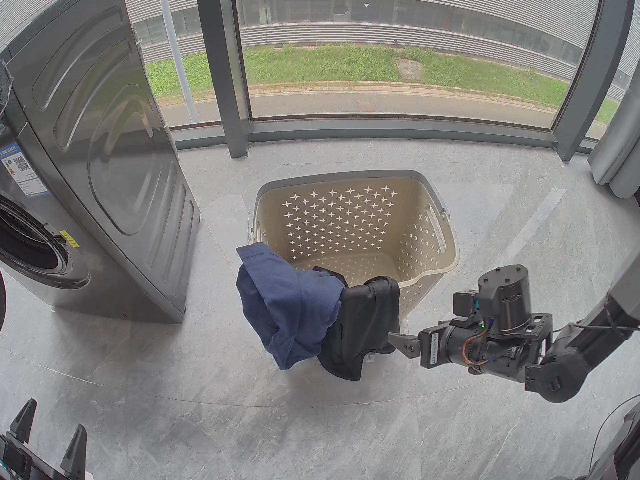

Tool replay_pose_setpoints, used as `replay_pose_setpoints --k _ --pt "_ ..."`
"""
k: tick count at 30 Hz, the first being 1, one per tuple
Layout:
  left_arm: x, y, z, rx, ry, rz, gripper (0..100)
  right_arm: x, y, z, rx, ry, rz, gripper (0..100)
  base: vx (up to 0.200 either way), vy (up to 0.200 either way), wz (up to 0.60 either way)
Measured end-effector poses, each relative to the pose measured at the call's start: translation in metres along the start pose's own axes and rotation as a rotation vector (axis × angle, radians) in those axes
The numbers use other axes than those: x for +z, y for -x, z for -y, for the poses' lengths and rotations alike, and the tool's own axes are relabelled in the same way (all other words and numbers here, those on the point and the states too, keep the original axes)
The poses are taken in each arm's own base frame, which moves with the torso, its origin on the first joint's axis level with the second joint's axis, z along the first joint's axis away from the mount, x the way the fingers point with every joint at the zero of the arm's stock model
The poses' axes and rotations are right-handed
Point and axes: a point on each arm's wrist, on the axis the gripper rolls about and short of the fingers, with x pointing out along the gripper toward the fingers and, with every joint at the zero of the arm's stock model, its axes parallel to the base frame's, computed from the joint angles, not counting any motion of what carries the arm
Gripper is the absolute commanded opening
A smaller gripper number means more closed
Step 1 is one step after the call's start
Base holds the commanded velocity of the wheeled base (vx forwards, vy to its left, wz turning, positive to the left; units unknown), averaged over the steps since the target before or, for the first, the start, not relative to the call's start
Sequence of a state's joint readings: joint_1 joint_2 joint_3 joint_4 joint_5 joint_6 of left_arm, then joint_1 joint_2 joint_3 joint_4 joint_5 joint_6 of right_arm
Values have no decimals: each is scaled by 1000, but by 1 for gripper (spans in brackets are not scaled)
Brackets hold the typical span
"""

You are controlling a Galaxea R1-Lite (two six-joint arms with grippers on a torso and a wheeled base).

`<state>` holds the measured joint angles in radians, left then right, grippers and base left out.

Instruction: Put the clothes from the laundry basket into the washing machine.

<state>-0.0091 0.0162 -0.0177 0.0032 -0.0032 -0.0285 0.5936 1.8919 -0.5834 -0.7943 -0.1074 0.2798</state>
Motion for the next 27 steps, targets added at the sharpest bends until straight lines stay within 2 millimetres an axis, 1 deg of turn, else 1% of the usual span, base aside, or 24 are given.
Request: replay_pose_setpoints --k 9,14,20,27 --pt "0 0 0 0 0 0 100 -8 -44 -2 -19 3 -5 100 0 0 0" --pt "0 0 0 0 0 0 100 -8 -71 -1 -21 3 35 100 0 0 0" --pt "0 0 0 0 0 0 100 -8 -96 1 -28 0 53 100 0 0 0" --pt "0 0 0 0 -1 0 100 -2 -122 1 -22 0 89 100 0 0 0"
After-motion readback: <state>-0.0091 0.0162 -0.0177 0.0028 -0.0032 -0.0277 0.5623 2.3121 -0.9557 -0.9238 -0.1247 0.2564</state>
